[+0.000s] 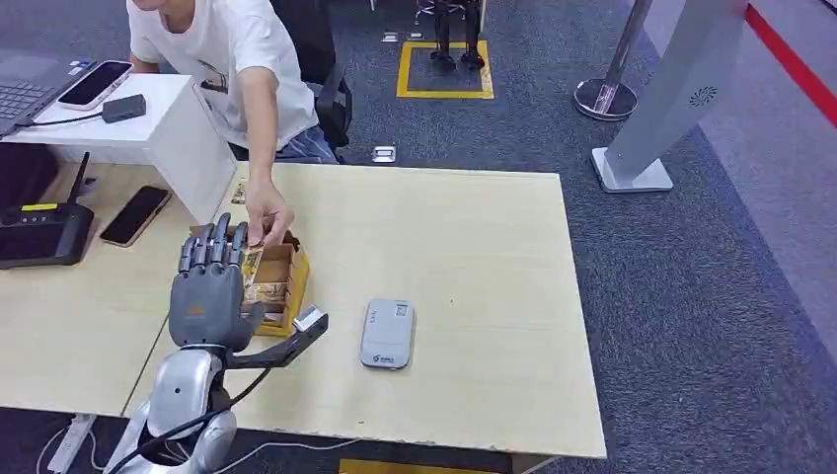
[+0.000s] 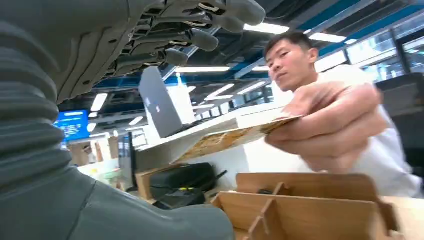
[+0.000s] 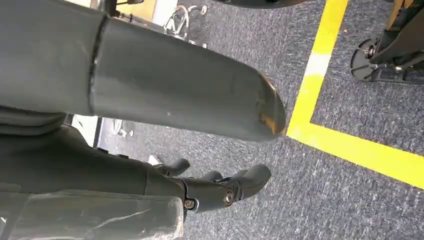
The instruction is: Pass the card to the sensor for recognition and then transmit it.
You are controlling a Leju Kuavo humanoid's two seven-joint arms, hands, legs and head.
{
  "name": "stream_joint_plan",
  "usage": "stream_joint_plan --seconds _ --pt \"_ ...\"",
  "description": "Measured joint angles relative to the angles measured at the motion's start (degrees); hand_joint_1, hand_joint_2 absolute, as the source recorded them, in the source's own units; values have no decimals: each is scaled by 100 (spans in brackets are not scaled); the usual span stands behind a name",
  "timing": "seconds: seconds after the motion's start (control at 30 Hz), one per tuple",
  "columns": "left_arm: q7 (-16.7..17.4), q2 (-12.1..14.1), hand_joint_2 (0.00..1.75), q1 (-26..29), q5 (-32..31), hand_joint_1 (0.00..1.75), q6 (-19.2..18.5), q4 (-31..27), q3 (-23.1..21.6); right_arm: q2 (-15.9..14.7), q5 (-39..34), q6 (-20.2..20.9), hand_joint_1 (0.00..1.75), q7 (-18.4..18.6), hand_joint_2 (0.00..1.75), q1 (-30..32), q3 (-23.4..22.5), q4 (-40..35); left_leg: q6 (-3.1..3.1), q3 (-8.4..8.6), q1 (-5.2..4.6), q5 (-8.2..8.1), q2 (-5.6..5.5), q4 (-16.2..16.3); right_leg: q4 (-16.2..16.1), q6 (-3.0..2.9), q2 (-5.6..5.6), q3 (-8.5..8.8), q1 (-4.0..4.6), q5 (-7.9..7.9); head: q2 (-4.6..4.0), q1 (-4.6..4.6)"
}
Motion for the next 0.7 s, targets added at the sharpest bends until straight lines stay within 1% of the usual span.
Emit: stream_joint_plan --seconds 0.17,0.37,0.57,0.6,0.63,0.7 --pt "-35 0 175 87 0 0 11 -90 -138 0 0 -4 0 -13 0 -1 -7 0 0 1 0 1 0 0 0 0 0 0 0 0 0 0" --pt "-81 0 175 124 0 0 39 -111 -151 0 0 -4 0 -17 0 0 -11 0 0 1 1 1 0 0 0 0 0 0 0 0 0 0" --pt "-52 7 175 126 0 0 44 -111 -151 0 0 -4 0 -2 0 0 -13 2 0 0 0 0 0 0 0 0 0 0 0 0 0 0" --pt "-39 9 175 126 0 159 42 -111 -151 0 0 -7 0 2 0 0 -15 2 0 0 0 1 0 0 0 0 0 0 0 0 0 0" --pt "-22 11 175 127 0 175 35 -111 -151 0 0 -4 0 2 0 1 -17 2 0 0 0 1 0 0 0 0 0 0 0 0 0 0" --pt "-2 17 175 127 0 175 17 -111 -151 0 0 -4 0 11 0 1 -17 2 0 1 0 1 0 0 0 0 0 0 0 0 0 0"
